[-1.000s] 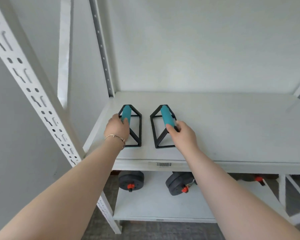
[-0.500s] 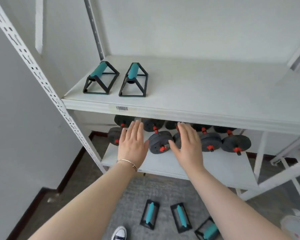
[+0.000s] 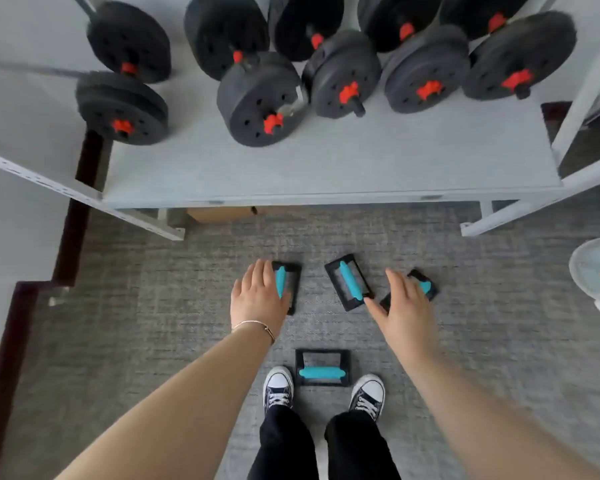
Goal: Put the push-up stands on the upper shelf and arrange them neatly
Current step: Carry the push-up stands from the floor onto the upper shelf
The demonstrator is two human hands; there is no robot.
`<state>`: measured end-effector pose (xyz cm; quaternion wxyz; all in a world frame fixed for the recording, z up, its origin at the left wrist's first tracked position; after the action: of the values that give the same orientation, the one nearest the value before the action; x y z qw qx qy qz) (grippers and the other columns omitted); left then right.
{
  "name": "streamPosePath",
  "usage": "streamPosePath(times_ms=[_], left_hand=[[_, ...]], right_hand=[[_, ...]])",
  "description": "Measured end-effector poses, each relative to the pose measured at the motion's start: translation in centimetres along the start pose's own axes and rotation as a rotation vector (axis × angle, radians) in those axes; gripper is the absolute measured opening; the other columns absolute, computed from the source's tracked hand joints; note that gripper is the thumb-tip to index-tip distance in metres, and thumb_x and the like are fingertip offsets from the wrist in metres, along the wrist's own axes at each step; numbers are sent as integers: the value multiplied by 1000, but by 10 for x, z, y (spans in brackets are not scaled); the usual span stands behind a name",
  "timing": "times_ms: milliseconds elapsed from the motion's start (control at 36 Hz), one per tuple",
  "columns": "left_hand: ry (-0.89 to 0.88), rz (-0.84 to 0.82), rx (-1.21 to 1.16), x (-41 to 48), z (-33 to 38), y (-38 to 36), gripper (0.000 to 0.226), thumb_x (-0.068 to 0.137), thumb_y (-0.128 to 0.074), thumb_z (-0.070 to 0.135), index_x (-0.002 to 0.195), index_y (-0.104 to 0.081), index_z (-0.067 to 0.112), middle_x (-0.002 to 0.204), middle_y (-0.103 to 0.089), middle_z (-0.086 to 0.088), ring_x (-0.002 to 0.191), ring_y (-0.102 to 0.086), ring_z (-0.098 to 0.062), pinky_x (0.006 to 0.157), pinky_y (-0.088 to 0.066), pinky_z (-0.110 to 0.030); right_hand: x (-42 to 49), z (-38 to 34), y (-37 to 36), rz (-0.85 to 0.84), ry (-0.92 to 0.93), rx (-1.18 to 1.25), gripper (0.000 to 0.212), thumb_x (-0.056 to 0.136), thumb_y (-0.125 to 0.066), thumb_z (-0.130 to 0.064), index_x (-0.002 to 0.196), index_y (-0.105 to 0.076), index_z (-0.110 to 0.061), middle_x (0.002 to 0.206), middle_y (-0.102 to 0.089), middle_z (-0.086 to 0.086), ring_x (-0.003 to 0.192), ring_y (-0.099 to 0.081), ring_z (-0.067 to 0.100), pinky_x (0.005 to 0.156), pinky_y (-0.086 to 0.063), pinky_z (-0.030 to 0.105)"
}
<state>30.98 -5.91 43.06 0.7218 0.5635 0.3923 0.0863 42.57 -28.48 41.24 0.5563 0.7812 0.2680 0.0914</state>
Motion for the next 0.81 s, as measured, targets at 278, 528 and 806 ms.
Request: streamPosePath(times_ms=[278,528,806], left_hand=[[129,-98,-86,143,-19,-236,81,91,-53,48,150,-13,11,155,-25,-7,140,-29,-28,112,-31,-44],[308,-74,-275,213,-48,-379,77,86,-62,45,142,-24,8,137,-43,-13,126,-44,-33,100,-42,-50],[375,-36,-392,221,-62,-387,44,93,-56,29,126,-39,6,115,-59,-16,98,-60,-38,79,-48,-45]], right_hand=[[61,104,-252,-184,-101,-84,74,85,-60,-52,136,-45,-1,124,-58,21,112,-57,38,89,-52,48],[102,153,-398,-224,-282,-69,75,81,-69,-49,132,-45,1,101,-65,26,92,-61,43,76,-50,46],[101,152,-404,-177,-354,22,38,89,-62,-41,96,-47,-7,68,-50,7,60,-45,27,55,-33,31]])
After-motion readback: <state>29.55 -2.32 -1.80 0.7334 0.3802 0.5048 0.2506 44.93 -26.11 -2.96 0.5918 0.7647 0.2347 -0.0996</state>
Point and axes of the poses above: each hand's wrist, its own x-axis towards the middle knuckle, its own y-axis out of the back of the hand, z = x × y, the point moved 2 cm from there along x, towards the middle knuckle
